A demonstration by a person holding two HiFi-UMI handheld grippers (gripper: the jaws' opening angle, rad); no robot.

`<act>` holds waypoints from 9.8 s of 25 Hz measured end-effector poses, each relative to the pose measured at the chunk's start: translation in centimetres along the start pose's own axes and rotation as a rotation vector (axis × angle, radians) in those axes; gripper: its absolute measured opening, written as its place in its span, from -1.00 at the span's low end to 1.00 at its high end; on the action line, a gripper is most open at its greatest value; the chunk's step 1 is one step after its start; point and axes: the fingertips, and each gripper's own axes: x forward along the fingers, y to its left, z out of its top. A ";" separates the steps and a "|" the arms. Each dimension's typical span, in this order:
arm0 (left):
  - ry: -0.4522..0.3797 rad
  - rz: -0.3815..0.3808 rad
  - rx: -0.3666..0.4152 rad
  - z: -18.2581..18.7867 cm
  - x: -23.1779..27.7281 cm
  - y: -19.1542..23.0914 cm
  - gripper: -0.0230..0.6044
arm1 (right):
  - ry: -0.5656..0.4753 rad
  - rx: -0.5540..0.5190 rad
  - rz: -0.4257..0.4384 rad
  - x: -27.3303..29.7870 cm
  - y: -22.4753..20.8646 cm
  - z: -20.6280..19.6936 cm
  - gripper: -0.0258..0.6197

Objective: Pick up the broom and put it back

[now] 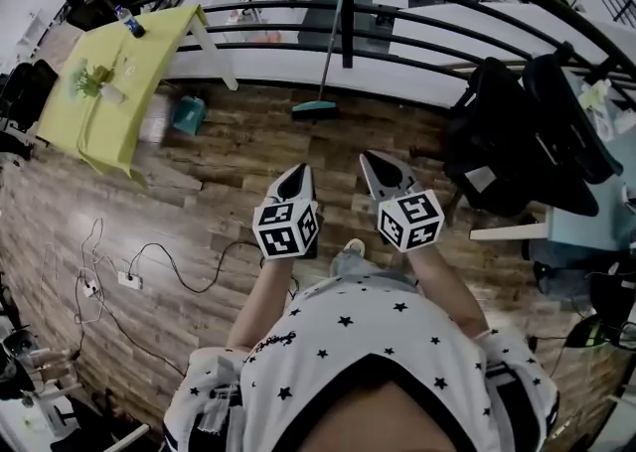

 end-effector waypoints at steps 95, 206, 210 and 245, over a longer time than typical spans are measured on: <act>0.134 -0.176 0.033 23.4 48.1 19.5 -0.89 | 0.051 0.018 -0.197 45.9 -27.7 12.2 -0.94; 0.189 -0.067 0.241 18.1 79.2 20.3 -0.57 | 0.131 0.110 -0.221 51.5 -41.9 7.1 -0.94; 0.181 -0.073 0.241 17.9 77.0 20.2 -0.58 | 0.124 0.104 -0.223 50.5 -40.3 7.2 -0.94; 0.103 -0.069 0.108 19.6 57.8 22.3 -0.59 | 0.059 0.004 -0.237 44.9 -29.7 10.3 -0.94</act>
